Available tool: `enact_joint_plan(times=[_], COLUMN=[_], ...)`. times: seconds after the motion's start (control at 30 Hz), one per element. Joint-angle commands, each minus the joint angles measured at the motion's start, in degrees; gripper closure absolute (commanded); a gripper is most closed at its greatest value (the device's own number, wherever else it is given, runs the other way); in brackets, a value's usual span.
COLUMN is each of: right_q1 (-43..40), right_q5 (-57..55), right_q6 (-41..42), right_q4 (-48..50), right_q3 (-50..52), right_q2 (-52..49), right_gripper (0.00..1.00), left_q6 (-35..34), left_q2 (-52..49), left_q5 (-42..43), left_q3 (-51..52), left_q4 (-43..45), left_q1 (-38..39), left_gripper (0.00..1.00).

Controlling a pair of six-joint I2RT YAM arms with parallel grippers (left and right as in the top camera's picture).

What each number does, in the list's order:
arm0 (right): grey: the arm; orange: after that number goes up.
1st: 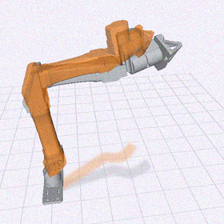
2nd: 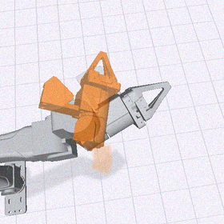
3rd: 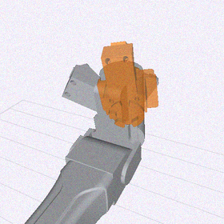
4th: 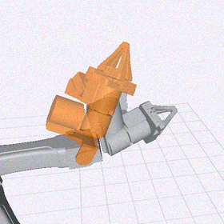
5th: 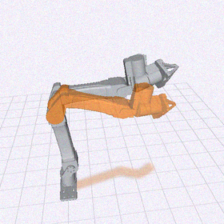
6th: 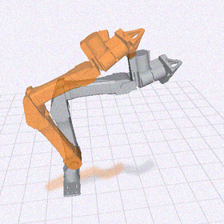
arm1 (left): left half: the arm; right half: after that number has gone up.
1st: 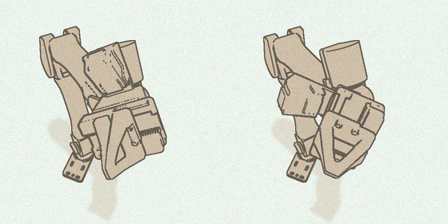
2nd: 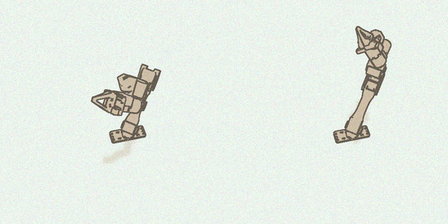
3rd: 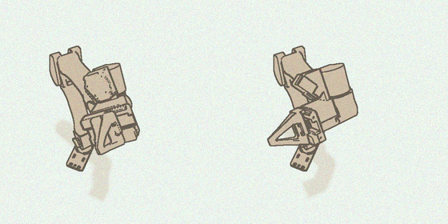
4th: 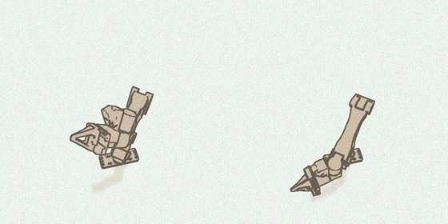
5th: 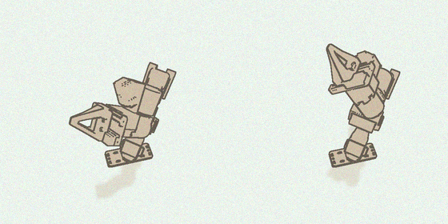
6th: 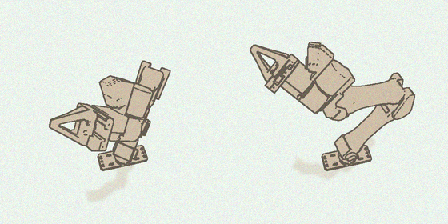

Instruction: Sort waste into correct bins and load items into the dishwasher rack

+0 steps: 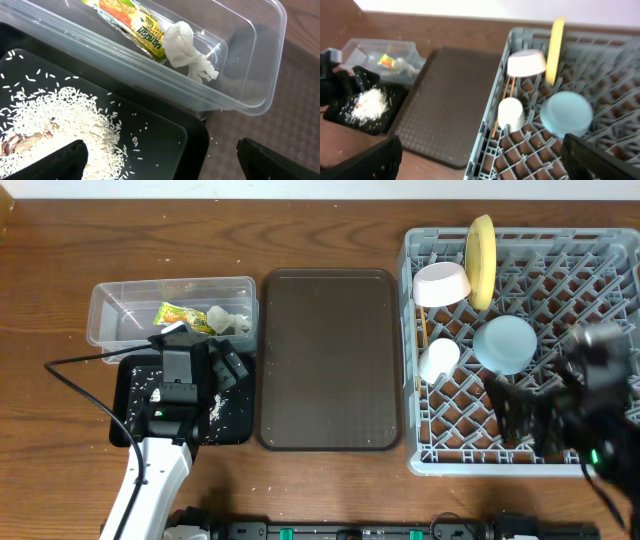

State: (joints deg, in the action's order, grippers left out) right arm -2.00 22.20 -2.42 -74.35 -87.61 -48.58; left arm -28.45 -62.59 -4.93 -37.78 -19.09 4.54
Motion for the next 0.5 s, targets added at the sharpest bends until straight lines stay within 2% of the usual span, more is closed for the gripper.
enact_joint_plan(times=[0.0, 0.27, 0.47], right_q1=[0.57, 0.59, 0.59], right_q5=[-0.98, -1.01, -0.98], right_q6=[-1.07, -1.07, -1.07], right_q4=[-0.11, 0.74, 10.97], right_q3=[-0.44, 0.94, 12.79], right_q2=[4.02, 9.33, 19.87], right_gripper=[0.01, 0.01, 0.01], left_q6=[0.35, 0.35, 0.35], left_q2=[-0.11, -0.11, -0.11], left_q5=[-1.14, -1.14, -1.14], left_q3=[-0.87, -0.87, -0.87], left_q4=[0.07, 0.07, 0.07], left_q1=[-0.24, -0.24, -0.24], left_gripper=[0.02, 0.02, 0.02])
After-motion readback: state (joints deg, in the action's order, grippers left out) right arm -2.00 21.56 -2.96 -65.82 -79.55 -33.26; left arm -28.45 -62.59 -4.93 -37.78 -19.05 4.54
